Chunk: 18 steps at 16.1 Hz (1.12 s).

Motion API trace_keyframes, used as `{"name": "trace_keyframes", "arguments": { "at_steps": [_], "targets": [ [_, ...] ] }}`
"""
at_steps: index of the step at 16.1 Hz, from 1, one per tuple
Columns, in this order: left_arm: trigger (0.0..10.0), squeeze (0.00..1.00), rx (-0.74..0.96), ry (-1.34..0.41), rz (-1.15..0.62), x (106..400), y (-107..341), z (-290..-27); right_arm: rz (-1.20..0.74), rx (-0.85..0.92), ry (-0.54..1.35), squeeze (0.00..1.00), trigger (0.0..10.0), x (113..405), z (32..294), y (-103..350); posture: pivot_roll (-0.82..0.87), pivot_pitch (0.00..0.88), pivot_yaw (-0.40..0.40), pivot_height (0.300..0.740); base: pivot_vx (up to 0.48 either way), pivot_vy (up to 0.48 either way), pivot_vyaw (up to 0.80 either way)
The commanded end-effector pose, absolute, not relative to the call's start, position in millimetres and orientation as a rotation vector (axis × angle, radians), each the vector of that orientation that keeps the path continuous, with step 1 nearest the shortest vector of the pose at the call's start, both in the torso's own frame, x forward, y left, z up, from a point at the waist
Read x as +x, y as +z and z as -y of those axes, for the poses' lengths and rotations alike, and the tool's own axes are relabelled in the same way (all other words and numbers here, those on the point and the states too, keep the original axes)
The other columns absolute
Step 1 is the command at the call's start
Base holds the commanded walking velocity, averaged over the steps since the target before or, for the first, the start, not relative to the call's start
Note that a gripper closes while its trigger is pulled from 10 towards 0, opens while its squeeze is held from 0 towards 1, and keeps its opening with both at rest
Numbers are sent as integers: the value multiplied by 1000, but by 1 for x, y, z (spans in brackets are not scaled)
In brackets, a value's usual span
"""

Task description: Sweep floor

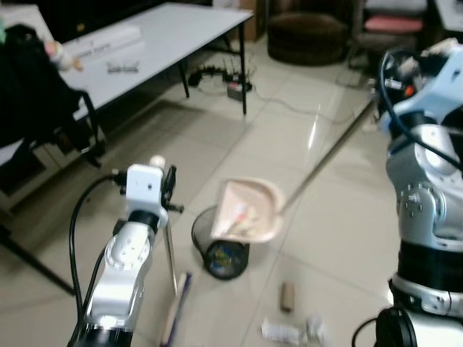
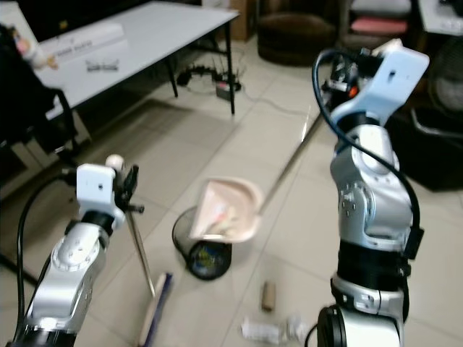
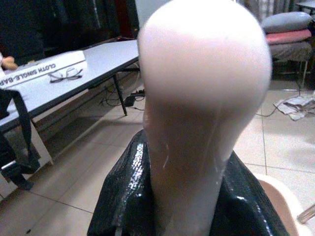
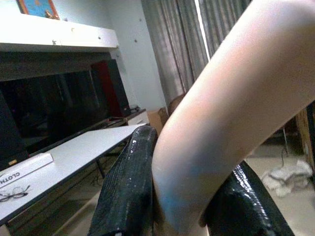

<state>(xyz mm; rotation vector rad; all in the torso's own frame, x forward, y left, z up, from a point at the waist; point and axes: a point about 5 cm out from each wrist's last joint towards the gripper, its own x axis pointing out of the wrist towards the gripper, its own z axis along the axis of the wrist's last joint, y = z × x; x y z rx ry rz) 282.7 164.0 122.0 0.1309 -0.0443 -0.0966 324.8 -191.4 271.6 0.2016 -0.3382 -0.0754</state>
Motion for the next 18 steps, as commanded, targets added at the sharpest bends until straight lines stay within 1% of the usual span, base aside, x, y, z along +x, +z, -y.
{"name": "trace_keyframes", "arguments": {
  "at_steps": [1,4,7,10,12,13,14,15,17,18],
  "targets": [
    [10000,0,166,-79,75,283,129,-171,398,234,-23,0,10000,323,180,281,-65,0,67,740,382,0,0],
    [10000,0,164,-94,49,281,124,-172,406,210,-20,0,10000,324,179,279,-63,0,68,740,0,0,0],
    [10000,0,172,-99,40,279,120,-174,412,115,25,0,10000,330,168,274,-54,0,68,740,0,0,0],
    [10000,0,170,-104,46,280,121,-173,443,78,95,0,10000,332,150,272,-47,0,66,740,0,0,0],
    [10000,0,171,-105,46,279,121,-172,459,5,142,0,10000,333,135,266,-44,0,65,740,0,0,0],
    [10000,0,171,-106,46,279,121,-172,466,-20,145,0,10000,333,132,265,-42,0,65,740,0,0,0],
    [10000,0,171,-106,45,279,121,-172,479,-44,163,0,10000,332,125,264,-42,0,65,740,0,0,0],
    [10000,0,172,-108,45,279,121,-172,501,-76,201,0,10000,330,113,264,-39,0,67,740,0,0,0],
    [10000,0,173,-111,46,279,121,-171,521,-94,239,0,10000,328,102,262,-38,0,67,740,0,0,0],
    [10000,0,172,-111,47,279,121,-171,529,-84,274,0,10000,326,92,259,-39,0,68,740,0,0,0]
  ]
}}
